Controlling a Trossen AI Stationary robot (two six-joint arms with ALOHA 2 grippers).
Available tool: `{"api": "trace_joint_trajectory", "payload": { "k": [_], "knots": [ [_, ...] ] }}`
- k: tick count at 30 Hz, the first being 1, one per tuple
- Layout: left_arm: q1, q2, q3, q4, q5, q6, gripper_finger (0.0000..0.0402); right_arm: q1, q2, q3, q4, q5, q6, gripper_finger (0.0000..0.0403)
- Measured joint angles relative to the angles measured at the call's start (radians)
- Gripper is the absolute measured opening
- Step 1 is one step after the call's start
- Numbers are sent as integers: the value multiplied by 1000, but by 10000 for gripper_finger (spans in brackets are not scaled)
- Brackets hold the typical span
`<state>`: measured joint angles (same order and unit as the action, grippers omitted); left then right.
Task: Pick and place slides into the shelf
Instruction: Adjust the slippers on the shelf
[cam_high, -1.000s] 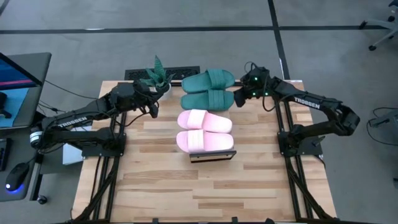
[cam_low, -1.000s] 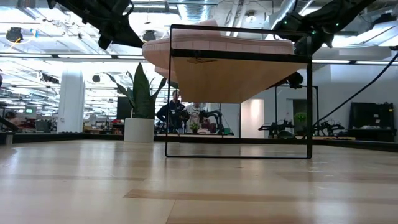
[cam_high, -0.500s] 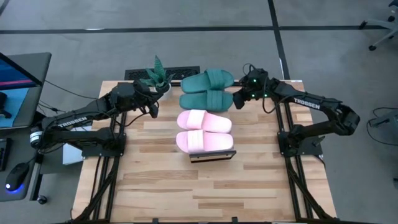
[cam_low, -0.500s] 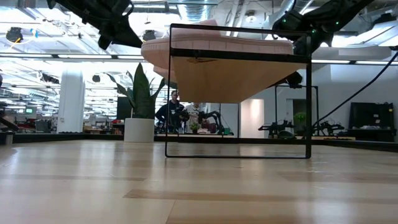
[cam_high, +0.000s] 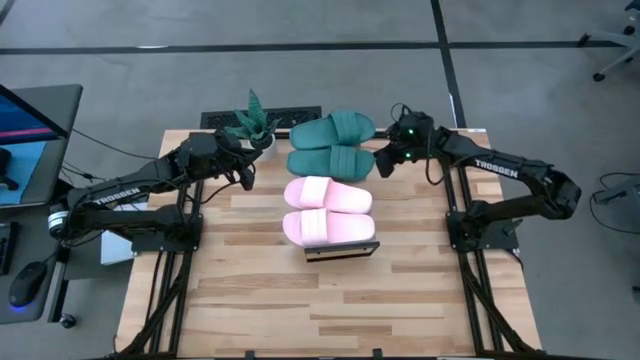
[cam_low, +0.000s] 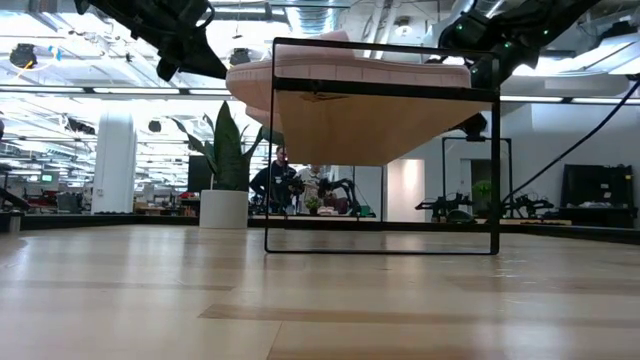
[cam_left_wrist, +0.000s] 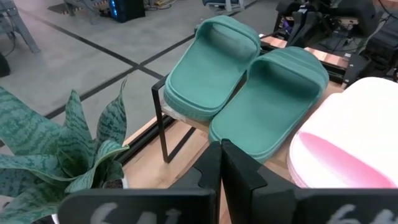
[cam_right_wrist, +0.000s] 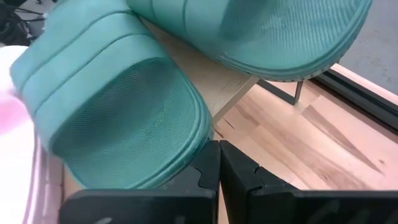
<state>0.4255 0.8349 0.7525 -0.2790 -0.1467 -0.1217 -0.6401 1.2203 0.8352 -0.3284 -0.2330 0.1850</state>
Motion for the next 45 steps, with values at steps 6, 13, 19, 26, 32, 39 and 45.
{"api": "trace_joint_trajectory", "payload": {
  "k": [6,13,19,26,32,39,45],
  "knots": [
    [0,0,0,0,0,-1,0,0,-43,0,-38,15,2,0],
    [0,0,0,9,-4,-2,0,-4,-82,0,-94,135,-25,0],
    [1,10,0,56,-99,-54,0,-68,-89,0,-71,155,-50,0],
    [2,18,-1,64,-168,-122,0,-176,-95,0,4,67,-85,0],
    [2,18,-1,114,-152,-112,0,-333,-105,0,166,-227,-123,0],
    [2,18,-1,141,-134,-106,0,-513,-77,0,350,-527,-122,0],
    [2,18,-1,178,-121,-105,0,-580,6,0,561,-823,-34,0]
  ]
}}
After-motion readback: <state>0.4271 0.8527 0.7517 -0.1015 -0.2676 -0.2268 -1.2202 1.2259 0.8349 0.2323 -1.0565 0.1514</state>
